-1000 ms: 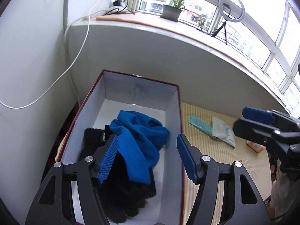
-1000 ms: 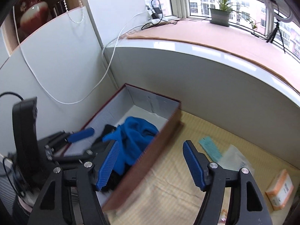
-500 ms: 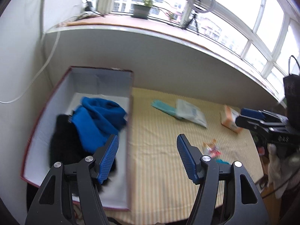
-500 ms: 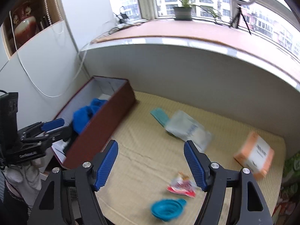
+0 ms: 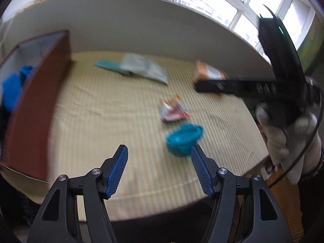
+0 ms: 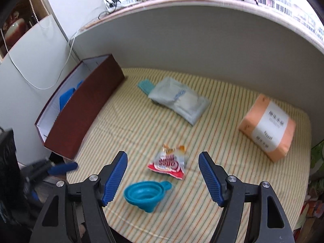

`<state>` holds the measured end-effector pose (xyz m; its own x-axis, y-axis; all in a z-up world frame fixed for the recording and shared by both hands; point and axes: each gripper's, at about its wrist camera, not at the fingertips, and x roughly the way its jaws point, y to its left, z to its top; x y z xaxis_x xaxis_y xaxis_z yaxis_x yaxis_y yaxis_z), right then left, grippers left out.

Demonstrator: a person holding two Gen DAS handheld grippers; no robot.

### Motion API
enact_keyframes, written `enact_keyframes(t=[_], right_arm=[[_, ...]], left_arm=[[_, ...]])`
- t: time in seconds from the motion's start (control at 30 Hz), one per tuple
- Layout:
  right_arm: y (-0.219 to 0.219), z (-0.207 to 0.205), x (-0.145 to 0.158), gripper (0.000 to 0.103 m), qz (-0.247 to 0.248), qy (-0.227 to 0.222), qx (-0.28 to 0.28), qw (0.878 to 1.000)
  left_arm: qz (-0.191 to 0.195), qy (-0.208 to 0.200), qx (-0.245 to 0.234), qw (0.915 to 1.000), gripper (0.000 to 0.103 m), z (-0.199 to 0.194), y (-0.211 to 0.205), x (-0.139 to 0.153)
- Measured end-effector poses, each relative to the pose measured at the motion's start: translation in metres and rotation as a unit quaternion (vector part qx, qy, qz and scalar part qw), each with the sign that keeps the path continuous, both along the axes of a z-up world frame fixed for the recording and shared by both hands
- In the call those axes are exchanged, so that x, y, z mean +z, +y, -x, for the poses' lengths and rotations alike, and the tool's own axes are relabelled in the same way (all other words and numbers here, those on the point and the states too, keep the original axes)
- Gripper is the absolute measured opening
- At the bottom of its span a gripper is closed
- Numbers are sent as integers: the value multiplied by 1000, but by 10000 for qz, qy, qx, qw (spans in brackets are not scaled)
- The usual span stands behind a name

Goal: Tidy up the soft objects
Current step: 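Move both tools back over the mattress toward the teal funnel and snack wrapper, then close the left tool on the teal funnel while the right tool closes on the snack wrapper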

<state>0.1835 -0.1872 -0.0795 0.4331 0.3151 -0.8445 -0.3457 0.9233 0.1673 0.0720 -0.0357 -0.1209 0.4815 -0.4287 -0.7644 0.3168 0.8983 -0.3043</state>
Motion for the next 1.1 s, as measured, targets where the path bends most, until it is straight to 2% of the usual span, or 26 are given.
enact_keyframes(t=[0.23, 0.4, 0.57, 0.7, 0.97, 1.03, 1.1], right_arm=[[-8, -14, -35, 69, -80, 530, -8, 9986], [-12, -28, -54, 69, -185, 772, -86, 9968], [-9, -36, -66, 69, -100, 839, -88, 9964], [-5, -43, -72, 69, -100, 884, -90, 9960], [6, -48, -77, 69, 87, 807, -159, 9966], [8, -47, -77, 64, 198, 747, -177, 9968], [10, -45, -77, 51, 334, 676, -193, 9970]], left_arm=[[80, 350, -111, 9993, 64, -4, -35, -26], [9, 396, -46, 9992, 64, -11, -54, -35], [-186, 319, 37, 9993, 64, -18, -68, -42], [-310, 148, 308, 9989, 64, -21, -72, -45], [-233, -60, 624, 9978, 64, -20, -71, -47], [-215, -122, 657, 9975, 64, -19, -70, -48], [-269, -186, 674, 9972, 64, -22, -72, -48]])
